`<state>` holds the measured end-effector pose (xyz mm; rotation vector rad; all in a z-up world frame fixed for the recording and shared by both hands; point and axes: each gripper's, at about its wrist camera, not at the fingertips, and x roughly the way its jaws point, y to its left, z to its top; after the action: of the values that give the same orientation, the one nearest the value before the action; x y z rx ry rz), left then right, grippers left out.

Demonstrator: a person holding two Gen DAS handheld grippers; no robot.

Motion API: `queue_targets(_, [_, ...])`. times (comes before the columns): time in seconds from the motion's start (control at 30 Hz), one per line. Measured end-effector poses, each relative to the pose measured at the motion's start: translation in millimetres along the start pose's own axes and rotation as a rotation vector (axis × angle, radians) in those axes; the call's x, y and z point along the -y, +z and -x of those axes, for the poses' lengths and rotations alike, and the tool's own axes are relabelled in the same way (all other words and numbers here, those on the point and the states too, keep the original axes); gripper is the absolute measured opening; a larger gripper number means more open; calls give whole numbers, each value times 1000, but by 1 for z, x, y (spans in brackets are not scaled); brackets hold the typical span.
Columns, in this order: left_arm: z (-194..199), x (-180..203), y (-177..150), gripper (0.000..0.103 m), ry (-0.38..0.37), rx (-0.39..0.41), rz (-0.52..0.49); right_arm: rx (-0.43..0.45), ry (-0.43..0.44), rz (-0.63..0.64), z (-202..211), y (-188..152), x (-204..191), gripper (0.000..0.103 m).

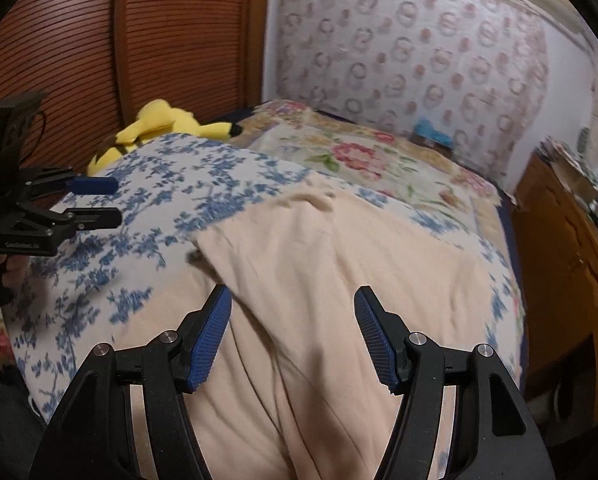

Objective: Fold small clothes
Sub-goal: 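Grasp the T-shirt with the right gripper and fold it toward the left gripper, then grasp the T-shirt edge again with the right gripper and fold it over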

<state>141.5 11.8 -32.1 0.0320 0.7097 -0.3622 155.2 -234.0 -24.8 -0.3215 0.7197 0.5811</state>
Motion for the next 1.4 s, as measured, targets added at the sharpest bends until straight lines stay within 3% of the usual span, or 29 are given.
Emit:
queue_targets(0.3, [-16, -14, 19, 57, -7, -48, 19, -86, 93, 30, -56, 24, -10, 65])
queue_targets(0.6, [-34, -32, 7, 56, 8, -149, 35, -165, 171, 50, -98, 28, -24, 65])
queue_targets(0.97, [-49, -32, 2, 56, -4, -198, 31, -180, 153, 126, -120, 29, -38, 65])
queue_targets(1.03, [-52, -31, 4, 57, -8, -198, 30, -167, 139, 134, -118, 30, -37, 53])
queue_targets(1.1, [-53, -30, 4, 56, -12, -201, 29, -155, 144, 123, -117, 32, -32, 17])
queue_targets(1.17, [-54, -29, 5, 56, -16, -204, 27, -141, 188, 81, -111, 34, -22, 7])
queue_targets(1.4, [-65, -16, 7, 56, -49, -216, 11, 3, 225, -77, -63, 50, 26, 6])
